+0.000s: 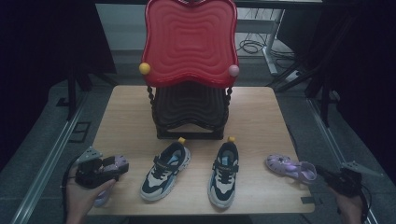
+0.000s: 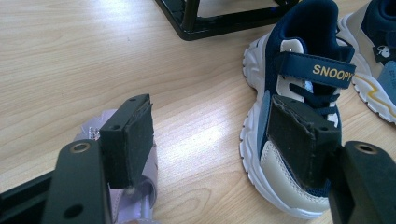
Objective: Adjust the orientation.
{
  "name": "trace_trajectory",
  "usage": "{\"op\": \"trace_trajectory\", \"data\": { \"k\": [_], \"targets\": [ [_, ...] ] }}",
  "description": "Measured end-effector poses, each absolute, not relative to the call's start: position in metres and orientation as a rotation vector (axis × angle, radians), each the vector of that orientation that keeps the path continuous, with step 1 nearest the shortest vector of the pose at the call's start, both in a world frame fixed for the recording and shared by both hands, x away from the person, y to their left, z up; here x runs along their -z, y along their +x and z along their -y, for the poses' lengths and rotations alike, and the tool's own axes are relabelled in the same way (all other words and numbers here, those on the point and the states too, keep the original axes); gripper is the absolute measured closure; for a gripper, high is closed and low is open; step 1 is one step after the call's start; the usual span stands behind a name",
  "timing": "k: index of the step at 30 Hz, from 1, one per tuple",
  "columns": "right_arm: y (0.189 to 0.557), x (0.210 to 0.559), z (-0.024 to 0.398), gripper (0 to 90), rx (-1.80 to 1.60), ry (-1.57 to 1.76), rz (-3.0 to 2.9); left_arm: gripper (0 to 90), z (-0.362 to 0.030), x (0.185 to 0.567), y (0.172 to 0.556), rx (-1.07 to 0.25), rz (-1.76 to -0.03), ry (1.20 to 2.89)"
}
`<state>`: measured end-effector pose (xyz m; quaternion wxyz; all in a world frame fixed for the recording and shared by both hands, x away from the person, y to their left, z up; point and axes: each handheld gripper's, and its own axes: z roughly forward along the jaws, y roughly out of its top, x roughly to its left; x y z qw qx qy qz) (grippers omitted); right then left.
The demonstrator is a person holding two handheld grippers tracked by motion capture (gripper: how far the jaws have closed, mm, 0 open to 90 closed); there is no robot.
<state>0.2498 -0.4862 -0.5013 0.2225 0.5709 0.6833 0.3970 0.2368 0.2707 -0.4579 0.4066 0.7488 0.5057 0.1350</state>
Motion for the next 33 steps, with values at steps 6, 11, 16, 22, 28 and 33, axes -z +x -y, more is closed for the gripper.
{"op": "trace_trajectory", "data": {
  "k": [6, 11, 16, 22, 28, 33],
  "targets": [
    [0.242, 0.5, 0.483, 89.5, -1.104, 1.557, -1.912, 31.7, -0.271, 0.458, 0.237, -0.338, -1.278, 1.889],
    [0.237, 0.499, 0.481, 89.5, -1.117, 1.552, -1.935, 31.7, -0.272, 0.458, 0.237, -0.34, -1.278, 1.888],
    [0.232, 0.5, 0.48, 89.4, -1.133, 1.549, -1.953, 31.7, -0.272, 0.458, 0.236, -0.339, -1.279, 1.886],
    [0.228, 0.499, 0.476, 89.5, -1.138, 1.539, -1.983, 31.7, -0.272, 0.458, 0.236, -0.339, -1.278, 1.885],
    [0.224, 0.5, 0.474, 89.5, -1.159, 1.538, -1.999, 31.7, -0.274, 0.458, 0.236, -0.339, -1.282, 1.879],
    [0.222, 0.5, 0.473, 89.4, -1.164, 1.542, -2.012, 31.7, -0.278, 0.458, 0.237, -0.34, -1.285, 1.873]
  ]
}}
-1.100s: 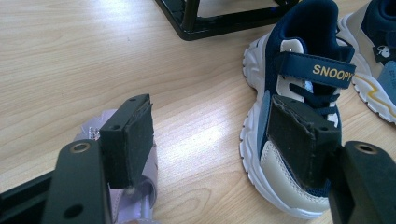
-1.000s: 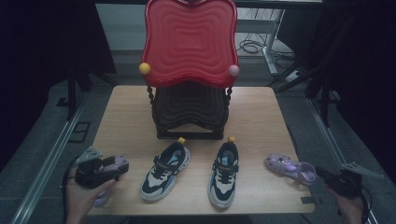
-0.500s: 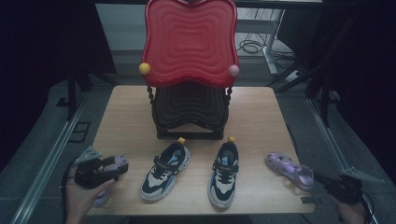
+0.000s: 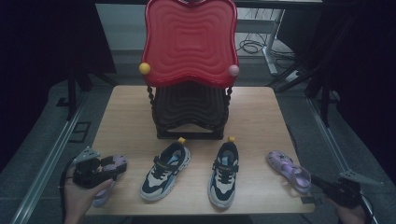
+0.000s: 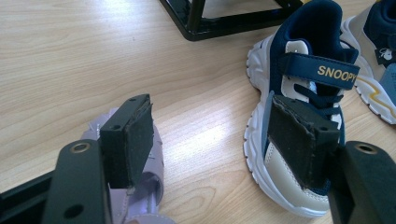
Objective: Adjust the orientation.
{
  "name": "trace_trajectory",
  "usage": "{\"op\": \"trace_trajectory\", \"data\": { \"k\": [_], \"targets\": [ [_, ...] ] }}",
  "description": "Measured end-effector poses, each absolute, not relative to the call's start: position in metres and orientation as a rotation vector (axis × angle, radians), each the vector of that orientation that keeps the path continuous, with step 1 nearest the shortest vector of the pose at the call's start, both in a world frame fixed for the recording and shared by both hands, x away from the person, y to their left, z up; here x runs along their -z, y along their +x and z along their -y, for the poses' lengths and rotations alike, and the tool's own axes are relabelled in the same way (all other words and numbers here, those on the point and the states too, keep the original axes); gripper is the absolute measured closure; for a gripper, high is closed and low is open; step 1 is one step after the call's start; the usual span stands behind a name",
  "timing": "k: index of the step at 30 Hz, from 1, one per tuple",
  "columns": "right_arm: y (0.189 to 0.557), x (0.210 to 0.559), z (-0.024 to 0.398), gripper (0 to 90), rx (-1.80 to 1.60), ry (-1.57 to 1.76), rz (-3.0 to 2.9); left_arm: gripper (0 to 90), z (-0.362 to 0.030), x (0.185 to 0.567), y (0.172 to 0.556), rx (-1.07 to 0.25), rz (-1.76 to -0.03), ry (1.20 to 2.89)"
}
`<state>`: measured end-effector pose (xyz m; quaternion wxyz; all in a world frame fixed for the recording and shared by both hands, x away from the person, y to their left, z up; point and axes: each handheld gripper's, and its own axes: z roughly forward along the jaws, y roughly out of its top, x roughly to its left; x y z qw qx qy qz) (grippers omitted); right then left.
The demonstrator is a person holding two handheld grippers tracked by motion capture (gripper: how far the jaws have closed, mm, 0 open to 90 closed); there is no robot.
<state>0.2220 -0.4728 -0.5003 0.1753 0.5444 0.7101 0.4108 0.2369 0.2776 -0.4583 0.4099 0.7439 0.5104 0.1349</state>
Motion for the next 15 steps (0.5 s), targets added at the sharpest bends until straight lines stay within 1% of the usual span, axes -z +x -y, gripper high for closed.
{"op": "trace_trajectory", "data": {
  "k": [10, 15],
  "targets": [
    [0.2246, 0.5019, 0.4639, 88.5, -1.138, 1.527, -2.06, 31.7, -0.2829, 0.4579, 0.2372, -0.343, -1.283, 1.868],
    [0.2224, 0.498, 0.466, 86.7, -1.134, 1.516, -2.018, 31.7, -0.2828, 0.455, 0.2364, -0.349, -1.28, 1.861]
  ]
}}
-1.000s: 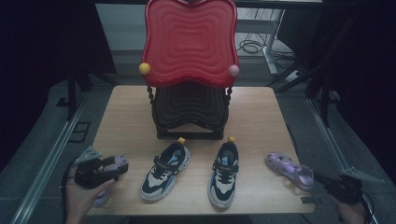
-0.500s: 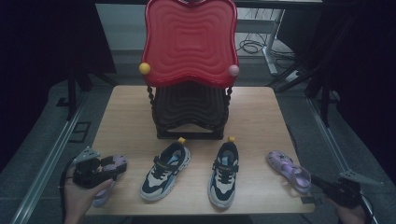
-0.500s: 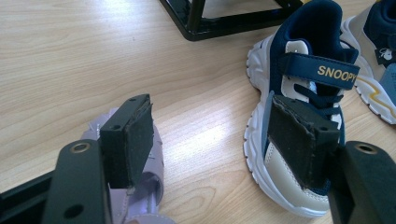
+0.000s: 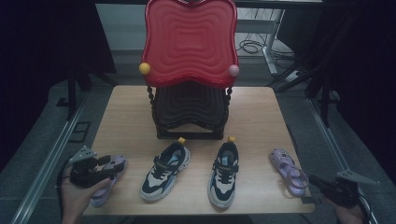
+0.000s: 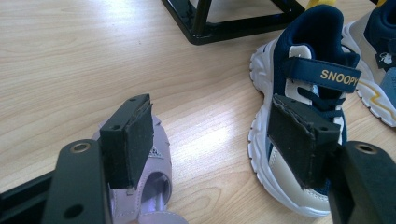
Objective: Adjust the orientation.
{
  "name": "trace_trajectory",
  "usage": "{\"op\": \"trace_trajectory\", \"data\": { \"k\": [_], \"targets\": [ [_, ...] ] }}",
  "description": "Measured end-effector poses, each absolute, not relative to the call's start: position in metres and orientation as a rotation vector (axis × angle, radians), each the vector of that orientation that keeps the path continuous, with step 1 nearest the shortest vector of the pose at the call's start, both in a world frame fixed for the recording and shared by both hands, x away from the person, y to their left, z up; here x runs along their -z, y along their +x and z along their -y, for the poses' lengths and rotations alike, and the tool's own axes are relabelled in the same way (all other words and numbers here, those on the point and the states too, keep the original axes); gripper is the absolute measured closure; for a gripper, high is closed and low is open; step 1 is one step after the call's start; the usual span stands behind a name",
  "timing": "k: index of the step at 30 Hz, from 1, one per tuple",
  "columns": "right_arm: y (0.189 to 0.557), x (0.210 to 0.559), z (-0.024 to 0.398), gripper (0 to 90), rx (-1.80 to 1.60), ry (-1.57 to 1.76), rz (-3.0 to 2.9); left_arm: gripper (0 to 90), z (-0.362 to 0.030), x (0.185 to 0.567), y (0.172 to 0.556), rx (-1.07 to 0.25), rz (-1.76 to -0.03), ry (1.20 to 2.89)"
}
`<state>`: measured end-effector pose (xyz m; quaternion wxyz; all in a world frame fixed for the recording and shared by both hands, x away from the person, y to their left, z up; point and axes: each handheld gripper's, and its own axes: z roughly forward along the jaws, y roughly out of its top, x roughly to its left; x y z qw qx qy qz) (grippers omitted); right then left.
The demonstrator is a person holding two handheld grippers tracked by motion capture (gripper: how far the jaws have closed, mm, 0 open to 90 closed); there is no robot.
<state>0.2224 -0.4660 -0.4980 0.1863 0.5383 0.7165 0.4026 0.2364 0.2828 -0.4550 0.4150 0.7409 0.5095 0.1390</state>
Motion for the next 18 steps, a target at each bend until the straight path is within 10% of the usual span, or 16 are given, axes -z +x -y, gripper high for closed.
{"op": "trace_trajectory", "data": {
  "k": [18],
  "targets": [
    [0.223, 0.475, 0.449, 81.1, -1.164, 1.398, -1.998, 31.8, -0.296, 0.444, 0.222, -0.398, -1.306, 1.82]
  ]
}}
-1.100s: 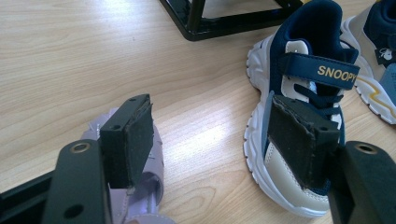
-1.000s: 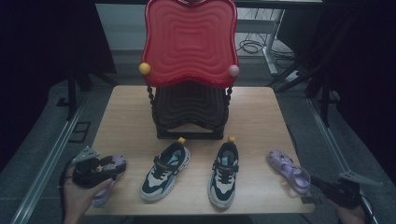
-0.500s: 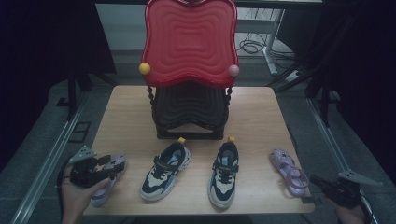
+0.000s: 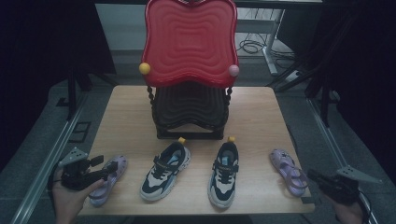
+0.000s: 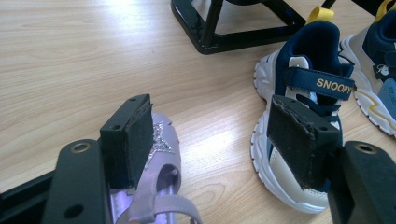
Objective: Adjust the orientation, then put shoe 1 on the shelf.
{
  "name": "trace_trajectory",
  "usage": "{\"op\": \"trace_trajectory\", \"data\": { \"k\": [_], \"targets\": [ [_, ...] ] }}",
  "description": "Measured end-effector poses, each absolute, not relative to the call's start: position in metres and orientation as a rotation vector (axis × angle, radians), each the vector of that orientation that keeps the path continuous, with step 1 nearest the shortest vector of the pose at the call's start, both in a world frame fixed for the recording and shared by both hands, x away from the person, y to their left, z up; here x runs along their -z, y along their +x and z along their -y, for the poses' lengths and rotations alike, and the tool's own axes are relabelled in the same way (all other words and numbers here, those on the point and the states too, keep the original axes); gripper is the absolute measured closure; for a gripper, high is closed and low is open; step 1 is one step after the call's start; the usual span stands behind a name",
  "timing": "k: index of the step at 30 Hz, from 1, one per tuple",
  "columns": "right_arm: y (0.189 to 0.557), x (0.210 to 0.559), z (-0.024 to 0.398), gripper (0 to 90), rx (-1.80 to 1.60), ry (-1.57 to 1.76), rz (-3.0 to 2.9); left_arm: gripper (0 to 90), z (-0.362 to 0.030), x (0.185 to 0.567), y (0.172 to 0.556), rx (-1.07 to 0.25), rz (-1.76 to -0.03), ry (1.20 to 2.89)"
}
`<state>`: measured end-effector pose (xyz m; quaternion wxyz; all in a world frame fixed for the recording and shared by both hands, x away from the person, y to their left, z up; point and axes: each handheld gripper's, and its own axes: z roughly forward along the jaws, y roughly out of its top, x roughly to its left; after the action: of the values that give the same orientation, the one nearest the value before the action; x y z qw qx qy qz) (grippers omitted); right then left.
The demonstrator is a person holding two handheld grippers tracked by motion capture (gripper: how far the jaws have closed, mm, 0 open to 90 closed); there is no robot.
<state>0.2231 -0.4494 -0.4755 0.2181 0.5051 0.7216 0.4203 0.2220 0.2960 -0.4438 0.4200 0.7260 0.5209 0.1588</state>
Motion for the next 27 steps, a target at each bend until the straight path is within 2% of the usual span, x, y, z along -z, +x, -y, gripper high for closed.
{"op": "trace_trajectory", "data": {
  "k": [5, 27],
  "targets": [
    [0.227, 0.474, 0.439, 76.1, -1.161, 1.373, -2.033, 31.9, -0.299, 0.441, 0.219, -0.407, -1.308, 1.809],
    [0.236, 0.479, 0.414, 67.4, -1.145, 1.337, -2.1, 32.5, -0.298, 0.446, 0.22, -0.393, -1.326, 1.831]
  ]
}}
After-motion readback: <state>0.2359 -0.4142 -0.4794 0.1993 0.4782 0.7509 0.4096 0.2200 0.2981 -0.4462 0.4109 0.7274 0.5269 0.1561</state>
